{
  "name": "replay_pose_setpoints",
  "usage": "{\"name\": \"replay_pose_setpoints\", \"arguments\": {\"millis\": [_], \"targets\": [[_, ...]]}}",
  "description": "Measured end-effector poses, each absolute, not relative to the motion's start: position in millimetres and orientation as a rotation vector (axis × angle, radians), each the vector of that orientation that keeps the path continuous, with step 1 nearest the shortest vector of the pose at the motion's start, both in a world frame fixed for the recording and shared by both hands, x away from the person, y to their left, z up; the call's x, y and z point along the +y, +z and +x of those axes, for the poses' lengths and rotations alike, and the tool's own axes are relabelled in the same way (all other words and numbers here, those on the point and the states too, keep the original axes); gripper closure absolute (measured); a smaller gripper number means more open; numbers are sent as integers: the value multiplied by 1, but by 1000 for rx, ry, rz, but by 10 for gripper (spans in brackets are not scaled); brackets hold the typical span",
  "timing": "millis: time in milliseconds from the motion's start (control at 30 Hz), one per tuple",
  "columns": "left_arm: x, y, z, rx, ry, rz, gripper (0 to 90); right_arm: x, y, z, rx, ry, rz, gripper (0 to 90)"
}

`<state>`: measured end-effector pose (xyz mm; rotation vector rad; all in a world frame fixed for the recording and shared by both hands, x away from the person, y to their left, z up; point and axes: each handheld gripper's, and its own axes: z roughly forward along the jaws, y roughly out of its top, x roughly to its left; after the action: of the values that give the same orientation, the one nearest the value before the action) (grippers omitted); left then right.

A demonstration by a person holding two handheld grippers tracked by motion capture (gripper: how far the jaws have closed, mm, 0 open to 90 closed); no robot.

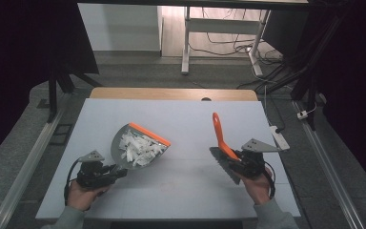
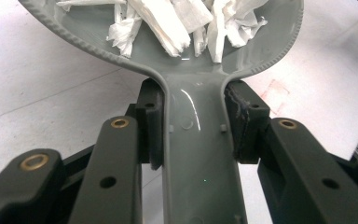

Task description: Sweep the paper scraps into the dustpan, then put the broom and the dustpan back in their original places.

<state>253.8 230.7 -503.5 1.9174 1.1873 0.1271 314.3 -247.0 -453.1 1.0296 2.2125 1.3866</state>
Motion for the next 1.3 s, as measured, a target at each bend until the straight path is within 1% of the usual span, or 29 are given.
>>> {"name": "replay_pose_setpoints", "arguments": {"millis": [167,333,600,900,1300], "targets": [[232,-504,253,1230,151,1887,616,-264,-456,313,2199,1390,1055,704],[236,-506,251,1291,176,1851,615,-270,-459,312,2212,1393,1057,704],[234,-512,250,1410,210,1806,616,-270,-462,307,2243,1395,1042,704],[233,-516,249,1493,237,1751,615,-265,-467,307,2289,1394,1041,704],[231,-523,259,1609,274,1680,615,-262,-471,304,2314,1382,1044,704]]}}
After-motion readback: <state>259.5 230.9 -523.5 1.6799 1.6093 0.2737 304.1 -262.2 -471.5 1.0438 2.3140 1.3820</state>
